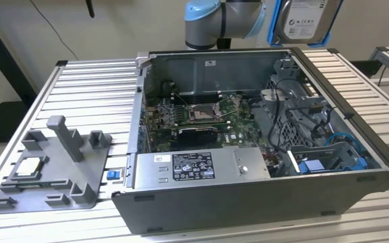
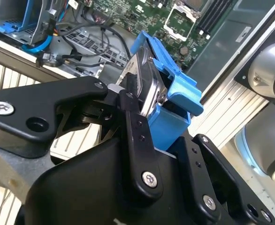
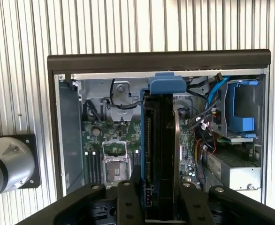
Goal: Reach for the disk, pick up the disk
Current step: 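Pick up the disk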
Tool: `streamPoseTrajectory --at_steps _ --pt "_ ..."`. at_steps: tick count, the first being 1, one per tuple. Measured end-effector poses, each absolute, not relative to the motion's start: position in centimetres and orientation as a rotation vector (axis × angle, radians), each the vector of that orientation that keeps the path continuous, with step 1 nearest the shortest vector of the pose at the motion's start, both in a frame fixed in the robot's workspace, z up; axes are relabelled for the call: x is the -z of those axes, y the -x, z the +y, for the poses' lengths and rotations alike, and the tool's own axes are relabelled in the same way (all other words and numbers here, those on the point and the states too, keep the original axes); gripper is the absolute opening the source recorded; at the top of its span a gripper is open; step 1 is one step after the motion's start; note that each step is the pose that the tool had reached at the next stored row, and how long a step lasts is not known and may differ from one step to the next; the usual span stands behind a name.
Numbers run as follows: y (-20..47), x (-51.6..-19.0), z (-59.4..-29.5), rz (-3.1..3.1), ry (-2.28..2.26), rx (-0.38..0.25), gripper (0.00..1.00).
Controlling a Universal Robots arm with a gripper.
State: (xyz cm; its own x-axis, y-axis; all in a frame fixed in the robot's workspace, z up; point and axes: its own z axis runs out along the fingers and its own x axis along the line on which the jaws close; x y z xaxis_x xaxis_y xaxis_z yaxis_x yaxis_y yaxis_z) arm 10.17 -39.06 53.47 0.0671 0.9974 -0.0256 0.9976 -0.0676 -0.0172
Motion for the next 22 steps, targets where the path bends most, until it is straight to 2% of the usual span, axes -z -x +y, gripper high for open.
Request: streamPoseTrajectory --at_steps 22 --pt "-10.2 -53.3 -42.9 2.109 -2.323 0.05 0.0"
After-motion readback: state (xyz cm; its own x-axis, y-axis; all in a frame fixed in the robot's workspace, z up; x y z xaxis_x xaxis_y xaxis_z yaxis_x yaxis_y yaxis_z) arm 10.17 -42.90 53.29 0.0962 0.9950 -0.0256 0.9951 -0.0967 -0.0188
